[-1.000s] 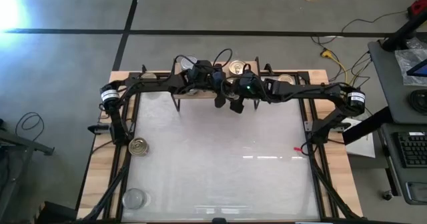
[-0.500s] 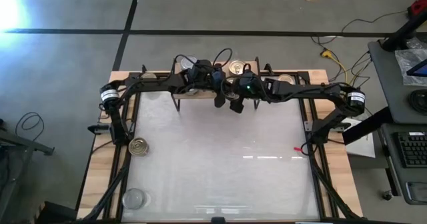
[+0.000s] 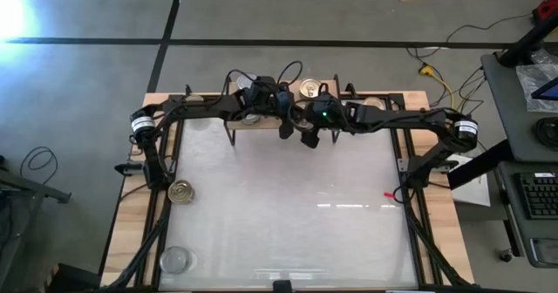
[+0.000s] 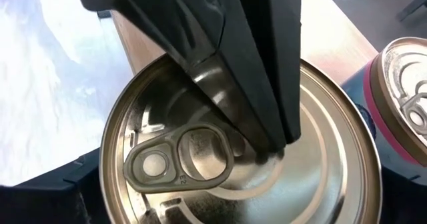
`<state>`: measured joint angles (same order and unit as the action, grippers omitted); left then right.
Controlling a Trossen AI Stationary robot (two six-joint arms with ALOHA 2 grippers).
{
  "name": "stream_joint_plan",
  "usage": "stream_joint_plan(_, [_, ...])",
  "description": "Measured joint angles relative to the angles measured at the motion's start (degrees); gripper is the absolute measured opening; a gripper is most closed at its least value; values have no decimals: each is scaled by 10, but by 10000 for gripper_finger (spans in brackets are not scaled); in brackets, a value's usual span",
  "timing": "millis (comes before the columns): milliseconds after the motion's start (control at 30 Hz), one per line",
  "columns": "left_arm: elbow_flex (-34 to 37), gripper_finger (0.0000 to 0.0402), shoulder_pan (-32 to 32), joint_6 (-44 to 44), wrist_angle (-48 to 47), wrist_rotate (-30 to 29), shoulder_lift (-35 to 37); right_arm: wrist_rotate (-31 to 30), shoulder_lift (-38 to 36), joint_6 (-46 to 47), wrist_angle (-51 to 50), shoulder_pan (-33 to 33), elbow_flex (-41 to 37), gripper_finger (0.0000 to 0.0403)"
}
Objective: Stack canned seafood by type on shelf
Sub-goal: Put the blue tuna can on the shelf
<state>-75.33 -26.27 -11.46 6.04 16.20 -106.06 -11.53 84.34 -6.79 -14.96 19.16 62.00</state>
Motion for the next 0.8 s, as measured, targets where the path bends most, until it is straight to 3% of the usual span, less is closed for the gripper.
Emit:
stream_joint_plan(233, [0, 1, 0, 0, 0, -4, 0, -3, -2, -14, -2, 1, -1, 400])
stream_joint_plan(533, [0, 1, -3, -3, -1, -12, 0, -1, 0, 69, 35, 3, -10, 400])
stream_joint_plan(800, [0, 1, -7, 0, -11, -17, 0, -5, -1, 86, 201, 2, -93, 400])
